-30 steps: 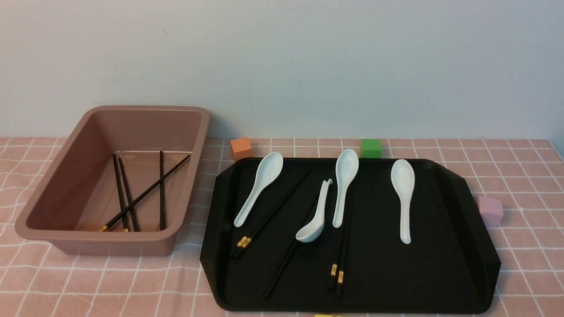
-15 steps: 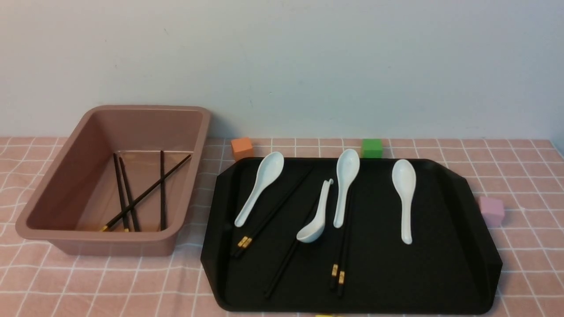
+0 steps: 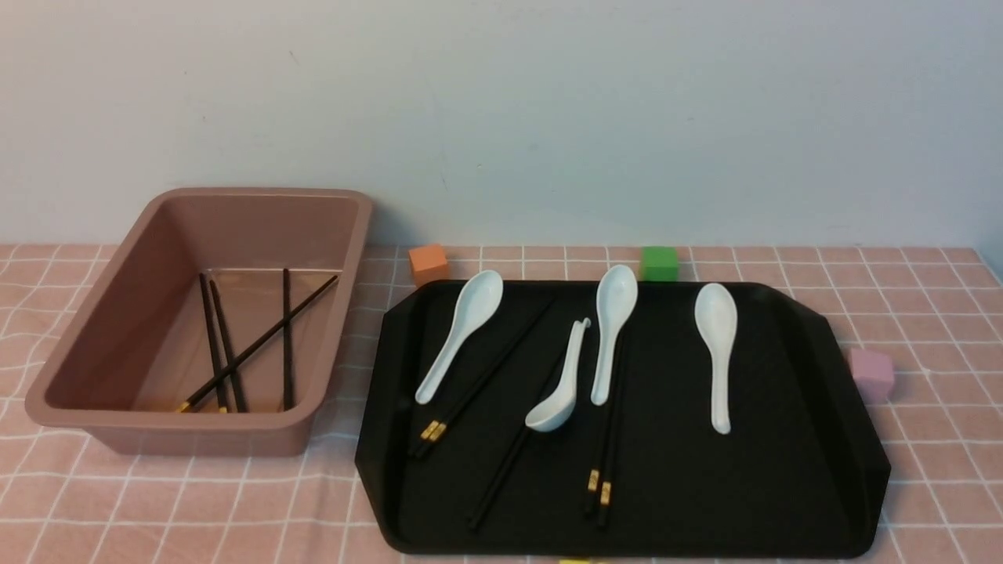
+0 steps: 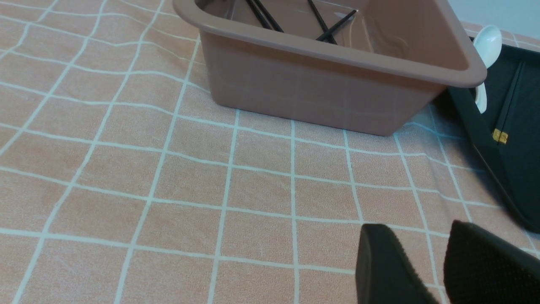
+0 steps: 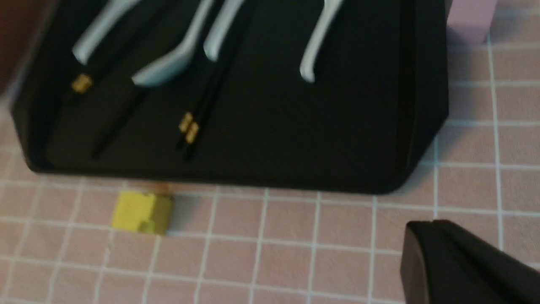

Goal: On pink tablecloth take chopsticks from black tray and put them in box.
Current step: 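Move the gripper over the chopsticks on the black tray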

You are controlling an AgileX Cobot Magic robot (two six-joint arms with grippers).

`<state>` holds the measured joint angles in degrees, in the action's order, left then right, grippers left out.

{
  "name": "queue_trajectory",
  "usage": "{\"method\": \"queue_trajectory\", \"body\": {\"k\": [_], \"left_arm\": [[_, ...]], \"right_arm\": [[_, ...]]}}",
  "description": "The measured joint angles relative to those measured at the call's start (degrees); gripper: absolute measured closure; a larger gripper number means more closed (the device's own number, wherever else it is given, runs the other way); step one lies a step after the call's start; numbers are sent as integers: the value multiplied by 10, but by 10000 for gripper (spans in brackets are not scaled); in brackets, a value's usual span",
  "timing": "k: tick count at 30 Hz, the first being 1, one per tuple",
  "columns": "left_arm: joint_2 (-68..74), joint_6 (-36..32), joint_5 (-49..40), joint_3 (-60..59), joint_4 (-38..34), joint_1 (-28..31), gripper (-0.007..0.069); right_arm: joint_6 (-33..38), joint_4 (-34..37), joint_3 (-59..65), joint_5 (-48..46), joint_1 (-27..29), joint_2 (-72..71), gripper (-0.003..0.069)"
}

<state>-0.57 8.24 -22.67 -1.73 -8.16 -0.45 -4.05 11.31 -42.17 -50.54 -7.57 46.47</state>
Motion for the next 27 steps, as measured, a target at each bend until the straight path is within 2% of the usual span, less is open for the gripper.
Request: {"method": "queue_trajectory", "body": {"k": [3, 6, 9, 13, 15, 18, 20, 22, 27], "left_arm": [[0, 0, 0, 0, 0, 0, 386], [0, 0, 0, 0, 0, 0, 386], [0, 0, 0, 0, 0, 0, 386], [0, 0, 0, 0, 0, 0, 386], [0, 0, 0, 0, 0, 0, 386], [0, 0, 0, 0, 0, 0, 386], [0, 0, 0, 0, 0, 0, 386], [0, 0, 0, 0, 0, 0, 386], [0, 0, 0, 0, 0, 0, 386]], "right_arm": [[7, -1, -46, -27, -5, 112, 659], [6, 5, -94, -30, -39, 220, 659], [-17, 7, -140, -14, -112, 314, 659], [-106, -40, -217, 10, -222, 437, 637], [-174, -86, -277, 9, -266, 507, 596], [-246, -142, -344, -8, -296, 590, 515], [-261, -153, -369, -18, -302, 613, 474], [-279, -165, -406, -34, -303, 656, 387], [-287, -167, -424, -37, -303, 677, 293]]}}
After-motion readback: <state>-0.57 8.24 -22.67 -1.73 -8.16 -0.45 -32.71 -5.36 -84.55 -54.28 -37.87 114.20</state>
